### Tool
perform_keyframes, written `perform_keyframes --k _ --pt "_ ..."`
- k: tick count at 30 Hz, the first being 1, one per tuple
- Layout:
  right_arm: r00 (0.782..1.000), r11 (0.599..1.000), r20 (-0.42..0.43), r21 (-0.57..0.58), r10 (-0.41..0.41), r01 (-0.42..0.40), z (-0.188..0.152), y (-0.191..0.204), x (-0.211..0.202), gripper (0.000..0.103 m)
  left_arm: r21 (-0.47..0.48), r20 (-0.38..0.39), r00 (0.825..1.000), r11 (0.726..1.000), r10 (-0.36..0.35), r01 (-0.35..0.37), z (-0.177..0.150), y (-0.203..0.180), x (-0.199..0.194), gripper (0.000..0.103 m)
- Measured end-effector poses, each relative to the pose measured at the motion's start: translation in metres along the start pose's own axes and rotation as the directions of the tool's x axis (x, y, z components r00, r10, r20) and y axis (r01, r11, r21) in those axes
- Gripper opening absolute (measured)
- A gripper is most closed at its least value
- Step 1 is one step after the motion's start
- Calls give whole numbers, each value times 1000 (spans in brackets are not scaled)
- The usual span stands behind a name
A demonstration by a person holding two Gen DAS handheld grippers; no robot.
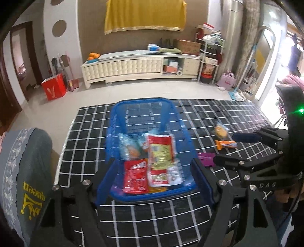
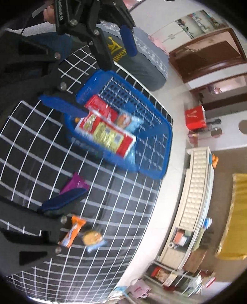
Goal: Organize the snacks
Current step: 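Withdraw both tools from the basket toward the remaining snacks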
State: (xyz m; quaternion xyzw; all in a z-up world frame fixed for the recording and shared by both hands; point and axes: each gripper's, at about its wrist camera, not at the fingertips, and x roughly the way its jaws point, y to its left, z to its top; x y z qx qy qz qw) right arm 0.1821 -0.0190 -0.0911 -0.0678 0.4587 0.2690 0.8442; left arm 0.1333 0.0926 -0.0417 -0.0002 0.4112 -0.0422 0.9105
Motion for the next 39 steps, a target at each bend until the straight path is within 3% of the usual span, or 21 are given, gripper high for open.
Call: perform_keyframes --k 12,20,32,35,39 --pt "998 993 -7 103 -61 61 -43 -82 -27 82 106 -43 996 991 -76 80 7 -97 29 78" --pt "996 989 -53 127 -75 81 -66 -133 -16 82 114 -103 988 985 -115 126 2 -144 65 78" --pt "992 992 -128 117 -21 36 -78 -181 39 82 87 -237 965 986 -115 139 -13 -164 138 78" --pt "990 995 -142 94 -9 22 -73 -187 58 82 157 -217 974 983 -61 97 -13 -171 146 78" --pt "987 999 -161 43 10 -3 -66 -191 82 82 144 -255 963 981 -92 132 -8 -172 164 78"
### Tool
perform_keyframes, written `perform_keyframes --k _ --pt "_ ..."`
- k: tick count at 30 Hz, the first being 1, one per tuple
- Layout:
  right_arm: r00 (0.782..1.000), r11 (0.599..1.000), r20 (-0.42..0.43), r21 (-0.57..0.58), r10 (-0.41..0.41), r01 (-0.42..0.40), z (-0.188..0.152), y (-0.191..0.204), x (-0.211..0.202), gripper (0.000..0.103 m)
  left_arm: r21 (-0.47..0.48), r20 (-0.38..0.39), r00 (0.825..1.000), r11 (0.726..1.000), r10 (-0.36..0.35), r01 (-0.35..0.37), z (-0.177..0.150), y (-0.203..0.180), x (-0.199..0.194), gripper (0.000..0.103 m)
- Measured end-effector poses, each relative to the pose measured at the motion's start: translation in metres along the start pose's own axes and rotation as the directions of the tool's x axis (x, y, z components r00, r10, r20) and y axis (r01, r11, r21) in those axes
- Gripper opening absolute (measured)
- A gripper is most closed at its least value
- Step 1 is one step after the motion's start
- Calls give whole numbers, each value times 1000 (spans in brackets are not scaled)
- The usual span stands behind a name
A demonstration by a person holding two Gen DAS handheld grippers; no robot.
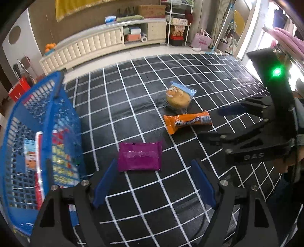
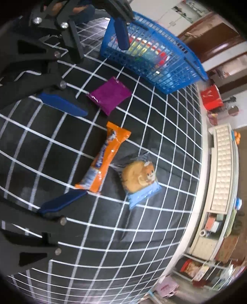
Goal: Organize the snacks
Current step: 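Grasp the orange candy bar with the right tool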
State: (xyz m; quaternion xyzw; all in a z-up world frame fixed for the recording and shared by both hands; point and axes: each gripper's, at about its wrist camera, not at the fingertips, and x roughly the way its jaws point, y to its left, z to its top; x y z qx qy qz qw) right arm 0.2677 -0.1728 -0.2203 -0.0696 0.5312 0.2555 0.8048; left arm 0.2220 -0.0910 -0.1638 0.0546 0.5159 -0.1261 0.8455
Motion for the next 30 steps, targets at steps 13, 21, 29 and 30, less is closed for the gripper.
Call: perform_keyframes --k 13,21,29,30 --pt "999 989 -30 -146 -10 5 13 -4 36 59 -25 -41 999 999 -32 31 18 14 32 78" --pt "1000 983 8 -183 12 -11 2 2 30 25 -7 -39 999 1000 -23 23 24 7 35 78" --pt "995 994 96 -103 38 -28 -15 1 -14 25 12 -17 1000 1000 -18 19 27 -8 24 78" --pt "995 996 100 -85 28 -20 -17 1 -21 25 19 -7 1000 1000 -23 23 29 -12 21 78"
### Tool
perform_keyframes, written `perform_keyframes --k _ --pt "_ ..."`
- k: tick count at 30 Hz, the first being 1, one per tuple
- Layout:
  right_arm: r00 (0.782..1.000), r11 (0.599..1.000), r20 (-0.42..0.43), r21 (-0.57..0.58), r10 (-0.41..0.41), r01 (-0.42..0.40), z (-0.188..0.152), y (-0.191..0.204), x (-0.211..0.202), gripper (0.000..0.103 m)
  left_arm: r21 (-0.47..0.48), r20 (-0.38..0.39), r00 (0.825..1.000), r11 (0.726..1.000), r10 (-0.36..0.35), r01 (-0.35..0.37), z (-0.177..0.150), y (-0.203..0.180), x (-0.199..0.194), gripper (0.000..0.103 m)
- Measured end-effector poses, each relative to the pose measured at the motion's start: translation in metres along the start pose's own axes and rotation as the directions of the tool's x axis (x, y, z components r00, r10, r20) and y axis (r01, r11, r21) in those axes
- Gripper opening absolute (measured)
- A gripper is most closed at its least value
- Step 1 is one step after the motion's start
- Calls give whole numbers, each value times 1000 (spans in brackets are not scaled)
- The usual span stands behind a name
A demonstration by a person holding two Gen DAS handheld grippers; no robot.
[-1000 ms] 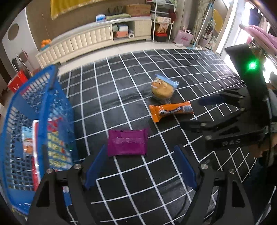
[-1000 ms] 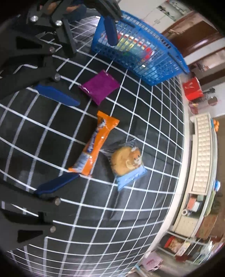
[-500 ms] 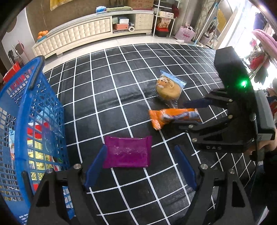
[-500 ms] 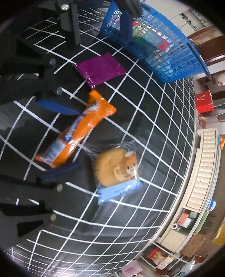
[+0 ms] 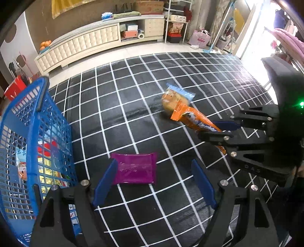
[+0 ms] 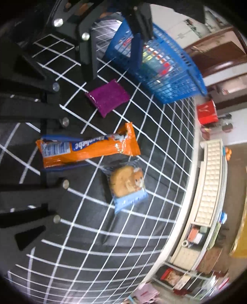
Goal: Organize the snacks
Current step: 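Grasp the orange candy bar with the right tool, then grasp the wrapped bread roll with the left tool while the right tool holds the bar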
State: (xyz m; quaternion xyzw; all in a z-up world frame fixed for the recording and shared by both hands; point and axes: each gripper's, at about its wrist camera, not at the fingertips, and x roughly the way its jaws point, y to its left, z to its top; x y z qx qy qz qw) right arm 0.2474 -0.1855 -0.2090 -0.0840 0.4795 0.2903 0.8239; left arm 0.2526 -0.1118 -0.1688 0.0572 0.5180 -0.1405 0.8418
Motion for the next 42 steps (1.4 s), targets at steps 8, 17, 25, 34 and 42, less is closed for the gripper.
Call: perform_keyframes --k 8,17,25,34,42 --pt "997 974 31 217 -67 59 -6 -20 -36 25 117 13 1000 993 7 -8 18 -27 -5 78" --pt "995 916 43 397 -88 64 -1 -62 -33 25 234 -9 1000 972 18 -16 54 -53 18 78" --pt "991 862 57 501 -124 79 -7 -99 -18 25 381 -57 995 923 78 -50 87 -69 70 78" --pt "994 855 57 516 -94 51 -8 -111 -8 25 375 -128 990 927 61 -9 111 -62 118 78" --pt "992 864 61 499 -111 66 -10 -111 -11 25 410 -155 986 912 57 12 107 -67 152 78"
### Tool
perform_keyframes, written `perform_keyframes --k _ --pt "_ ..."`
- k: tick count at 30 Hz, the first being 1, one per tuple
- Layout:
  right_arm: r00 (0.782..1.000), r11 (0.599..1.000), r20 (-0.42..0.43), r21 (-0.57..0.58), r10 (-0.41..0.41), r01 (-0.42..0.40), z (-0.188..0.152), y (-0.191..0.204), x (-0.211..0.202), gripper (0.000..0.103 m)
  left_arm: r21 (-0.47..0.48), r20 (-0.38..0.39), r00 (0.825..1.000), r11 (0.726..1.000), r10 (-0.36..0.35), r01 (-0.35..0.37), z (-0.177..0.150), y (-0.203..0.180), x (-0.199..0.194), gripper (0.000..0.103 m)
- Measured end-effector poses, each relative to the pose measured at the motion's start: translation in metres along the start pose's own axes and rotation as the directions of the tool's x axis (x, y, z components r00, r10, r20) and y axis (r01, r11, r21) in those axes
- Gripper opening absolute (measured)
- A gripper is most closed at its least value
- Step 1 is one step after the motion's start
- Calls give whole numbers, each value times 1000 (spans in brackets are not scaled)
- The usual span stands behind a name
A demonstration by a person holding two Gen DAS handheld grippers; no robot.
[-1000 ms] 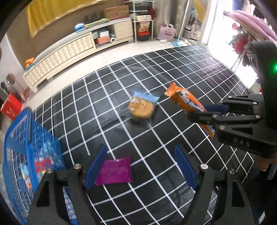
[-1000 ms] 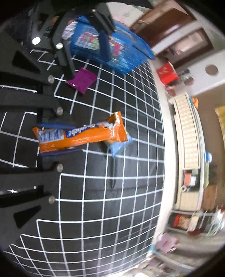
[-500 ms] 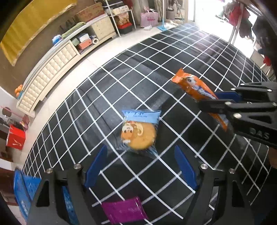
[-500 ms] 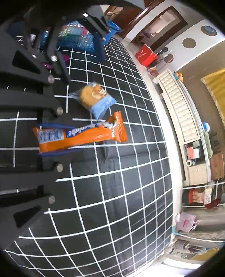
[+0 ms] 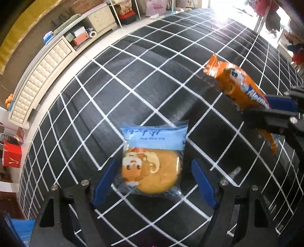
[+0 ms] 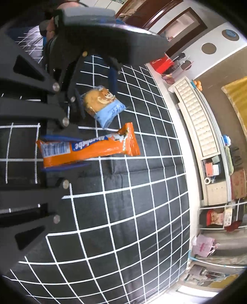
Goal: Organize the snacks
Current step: 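Grasp the wrapped bread roll with the left tool while the right tool holds the bar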
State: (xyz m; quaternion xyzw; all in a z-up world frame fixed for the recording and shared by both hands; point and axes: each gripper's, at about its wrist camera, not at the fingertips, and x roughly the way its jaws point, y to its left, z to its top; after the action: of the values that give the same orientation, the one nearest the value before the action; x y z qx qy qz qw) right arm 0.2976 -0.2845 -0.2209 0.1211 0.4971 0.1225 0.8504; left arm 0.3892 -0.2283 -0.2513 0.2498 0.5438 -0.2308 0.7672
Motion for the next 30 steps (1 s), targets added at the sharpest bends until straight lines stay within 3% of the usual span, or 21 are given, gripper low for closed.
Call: perform_keyframes --k 2,3,9,13,18,30 --pt "1000 1000 -2 13 -1 1 -1 -4 0 25 -37 6 1000 999 -18 18 -1 2 0 65" --pt "1000 1000 -5 20 -2 2 -1 -6 -1 25 -59 13 1000 998 -28 29 -1 4 -1 53" --pt "1000 999 5 33 8 -8 -2 -3 -10 25 -88 45 999 996 -3 7 -19 0 -16 52" --pt "1000 1000 17 3 -6 6 -3 11 -24 25 -164 106 994 986 -9 26 -33 8 -48 52" --pt "1000 1000 27 -31 2 -1 -2 37 -51 25 -240 175 984 971 36 8 -56 14 -100 52" --pt "993 991 105 -127 47 -34 -12 123 -120 25 -316 335 935 949 119 -8 -134 30 -231 52"
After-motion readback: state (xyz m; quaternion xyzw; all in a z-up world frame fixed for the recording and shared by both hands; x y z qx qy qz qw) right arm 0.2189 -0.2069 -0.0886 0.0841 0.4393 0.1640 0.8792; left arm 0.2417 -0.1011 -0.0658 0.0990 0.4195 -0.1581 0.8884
